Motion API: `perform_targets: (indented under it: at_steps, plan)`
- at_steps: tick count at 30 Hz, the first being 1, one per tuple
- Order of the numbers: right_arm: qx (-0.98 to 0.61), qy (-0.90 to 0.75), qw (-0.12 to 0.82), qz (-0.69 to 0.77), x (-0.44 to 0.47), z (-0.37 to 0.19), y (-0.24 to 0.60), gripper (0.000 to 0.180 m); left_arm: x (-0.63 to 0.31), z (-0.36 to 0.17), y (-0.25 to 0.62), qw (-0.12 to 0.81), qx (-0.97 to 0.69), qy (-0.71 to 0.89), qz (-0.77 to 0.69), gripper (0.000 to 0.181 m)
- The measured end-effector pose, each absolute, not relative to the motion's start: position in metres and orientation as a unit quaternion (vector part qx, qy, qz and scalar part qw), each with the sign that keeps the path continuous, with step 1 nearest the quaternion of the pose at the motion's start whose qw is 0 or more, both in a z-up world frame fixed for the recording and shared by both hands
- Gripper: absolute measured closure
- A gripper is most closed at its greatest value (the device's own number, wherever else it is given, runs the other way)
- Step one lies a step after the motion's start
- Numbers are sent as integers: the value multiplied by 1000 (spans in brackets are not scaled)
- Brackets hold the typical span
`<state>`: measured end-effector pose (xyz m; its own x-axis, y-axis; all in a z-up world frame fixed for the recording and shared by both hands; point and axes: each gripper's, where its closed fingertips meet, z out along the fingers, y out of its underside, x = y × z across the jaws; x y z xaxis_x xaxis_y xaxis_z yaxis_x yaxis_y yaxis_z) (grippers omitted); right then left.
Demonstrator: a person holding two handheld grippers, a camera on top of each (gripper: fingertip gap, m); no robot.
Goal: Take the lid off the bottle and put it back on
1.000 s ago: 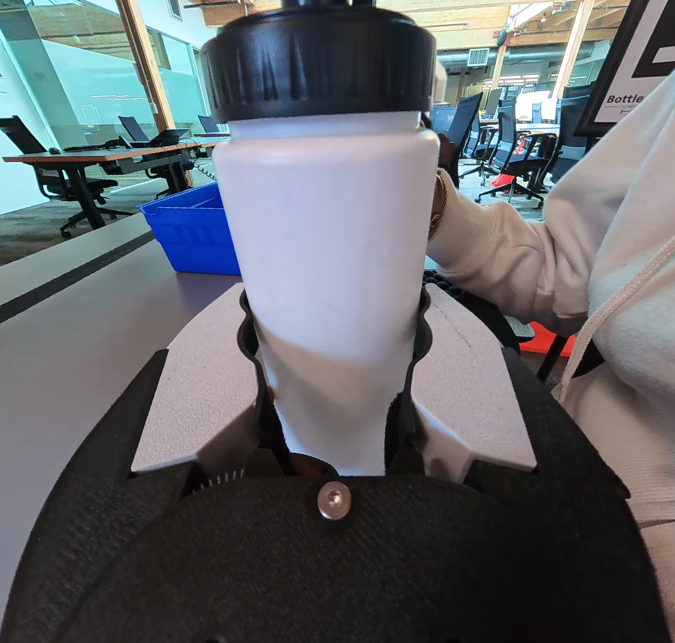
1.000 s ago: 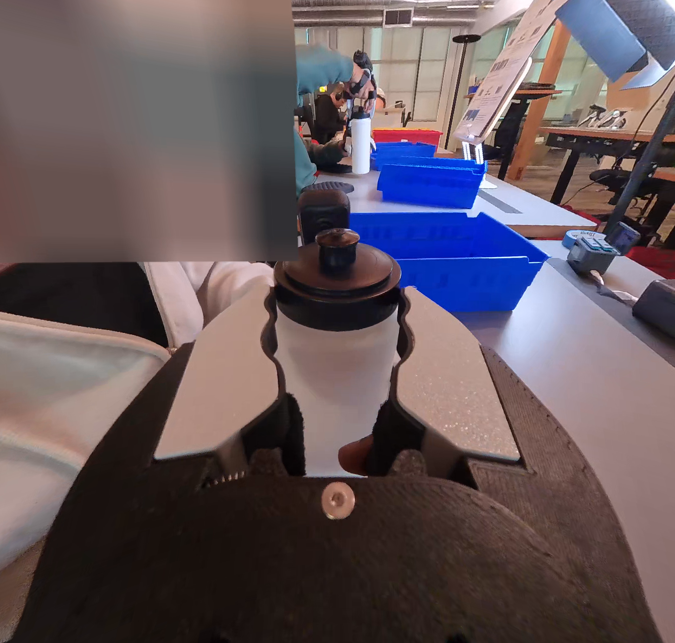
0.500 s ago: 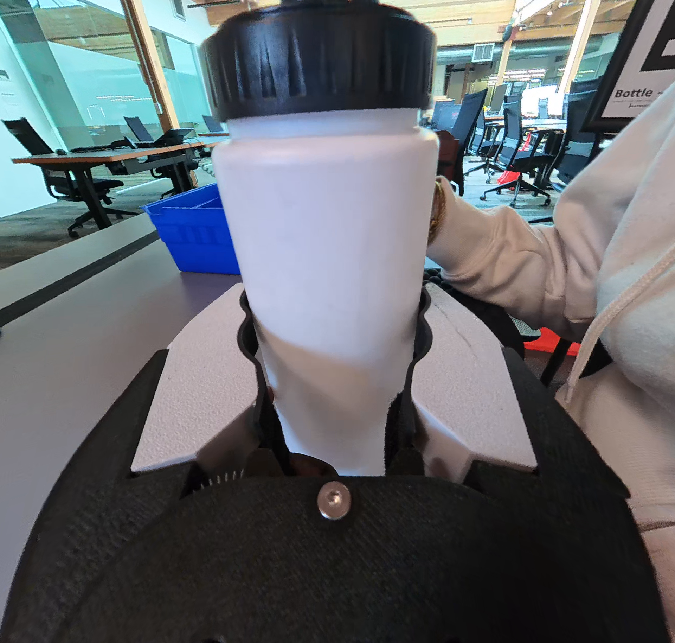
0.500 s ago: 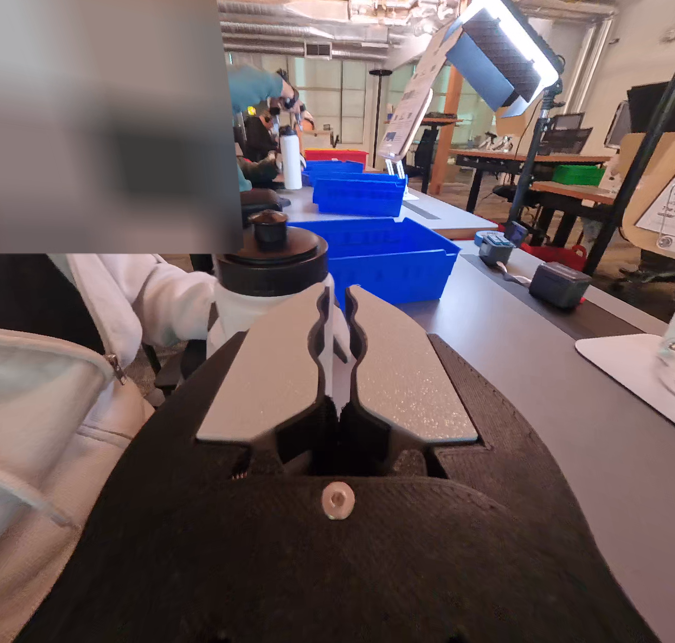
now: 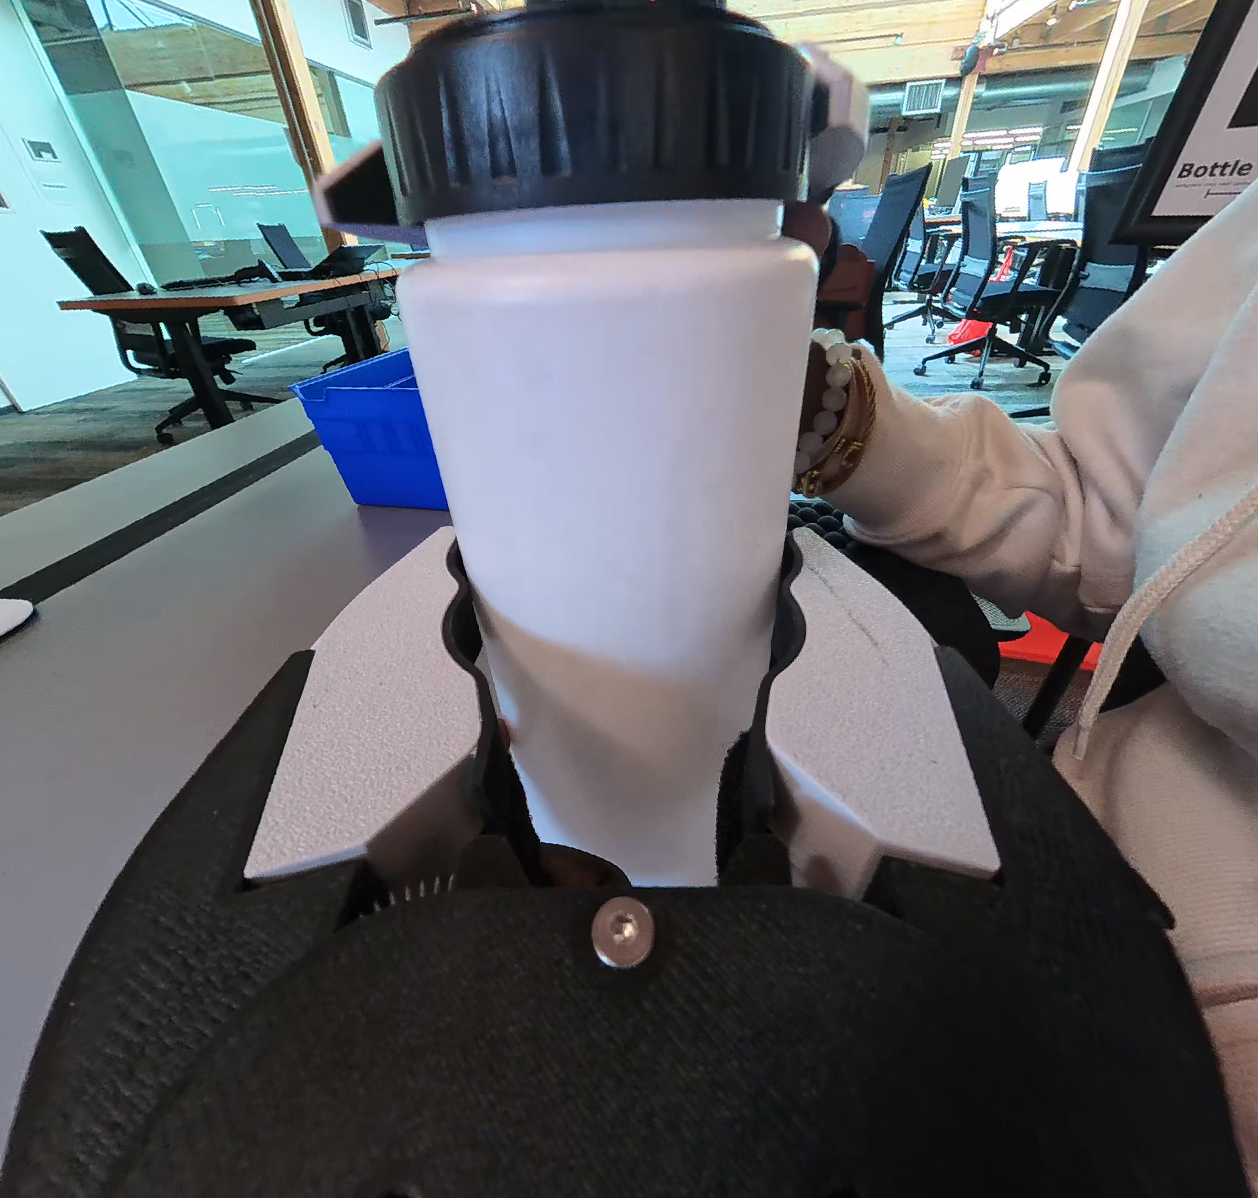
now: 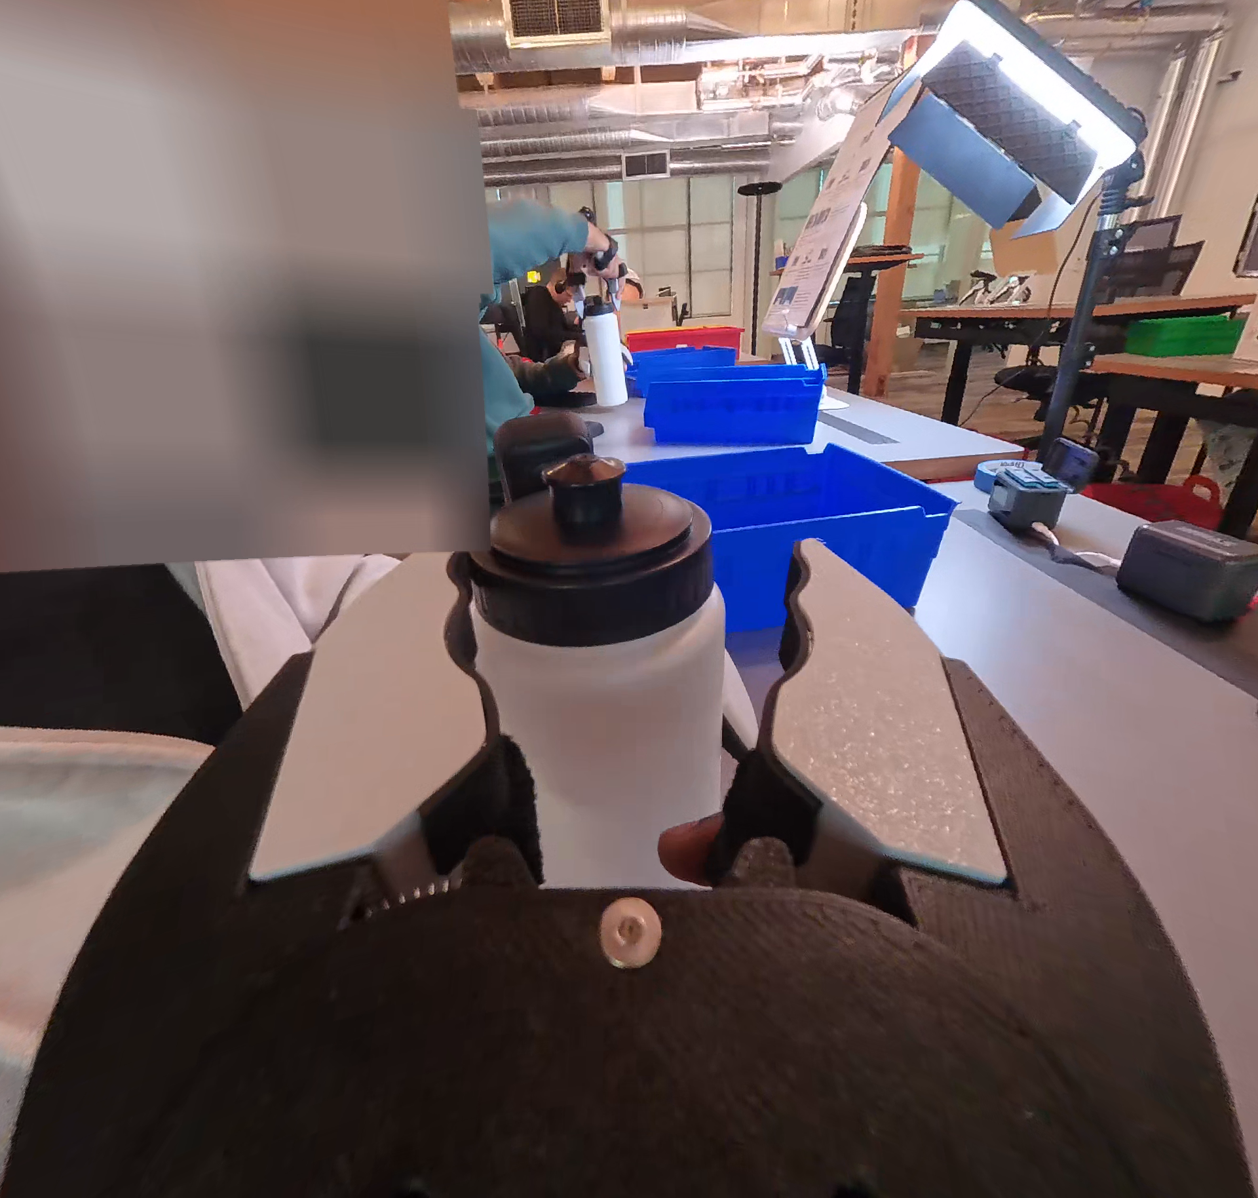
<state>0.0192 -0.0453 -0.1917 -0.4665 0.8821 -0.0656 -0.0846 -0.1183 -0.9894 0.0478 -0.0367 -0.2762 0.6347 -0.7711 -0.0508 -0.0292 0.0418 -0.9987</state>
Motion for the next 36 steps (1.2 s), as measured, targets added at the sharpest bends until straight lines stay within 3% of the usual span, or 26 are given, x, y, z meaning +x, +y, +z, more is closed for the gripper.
perform_targets:
  at_steps: [5, 10, 12, 15, 18, 23, 25, 27, 33, 36]
  plan:
    - [-349, -558, 377, 652, 33, -193, -36, 102, 47, -276, -36, 647, -632, 315, -289, 96]
    - [-360, -530, 392, 660, 39, -191, -19, 125, 44, -276, -36, 646, -633, 308, -294, 96]
    - [-372, -514, 413, 654, 38, -189, -11, 154, 48, -276, -39, 645, -627, 323, -293, 96]
    - [-370, -530, 429, 631, 35, -194, -11, 164, 52, -276, -39, 646, -627, 330, -285, 96]
    - [-384, -518, 442, 624, 35, -193, -4, 151, 47, -276, -36, 646, -633, 314, -289, 95]
    - [-360, -505, 390, 680, 41, -184, -18, 84, 47, -276, -34, 651, -633, 313, -279, 95]
    - [-364, -537, 385, 657, 29, -188, -36, 71, 46, -276, -32, 653, -635, 306, -276, 95]
    - [-368, -567, 406, 615, 16, -190, -52, 70, 44, -276, -30, 657, -638, 300, -267, 95]
    - [-460, -558, 478, 498, -7, -194, -47, 99, 40, -276, -25, 668, -646, 282, -241, 95]
    - [-463, -571, 463, 495, -5, -196, -48, 101, 42, -276, -27, 662, -644, 290, -250, 95]
